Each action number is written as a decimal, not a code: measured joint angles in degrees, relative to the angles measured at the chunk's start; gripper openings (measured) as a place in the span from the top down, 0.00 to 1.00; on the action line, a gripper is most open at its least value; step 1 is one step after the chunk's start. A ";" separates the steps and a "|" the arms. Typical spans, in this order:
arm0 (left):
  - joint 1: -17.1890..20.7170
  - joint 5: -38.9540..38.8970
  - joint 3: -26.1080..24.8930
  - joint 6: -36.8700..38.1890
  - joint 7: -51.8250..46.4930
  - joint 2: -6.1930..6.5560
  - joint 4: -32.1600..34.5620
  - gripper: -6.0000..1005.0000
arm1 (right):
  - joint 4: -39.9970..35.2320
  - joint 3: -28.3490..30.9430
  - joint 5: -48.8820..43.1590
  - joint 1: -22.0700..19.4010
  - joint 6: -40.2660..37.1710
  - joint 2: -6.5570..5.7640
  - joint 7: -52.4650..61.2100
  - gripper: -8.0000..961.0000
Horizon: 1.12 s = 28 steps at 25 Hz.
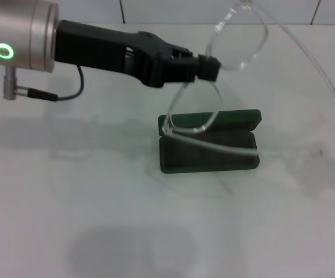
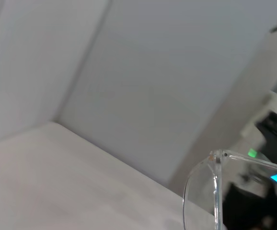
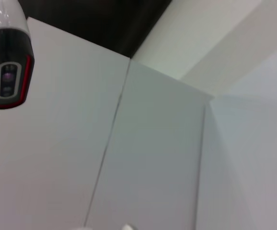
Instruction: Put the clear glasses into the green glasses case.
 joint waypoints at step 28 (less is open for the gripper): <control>-2.39 -3.59 1.85 2.58 -0.96 -0.77 -6.12 0.92 | 6.09 -10.59 -5.90 15.97 5.61 0.84 -4.47 0.98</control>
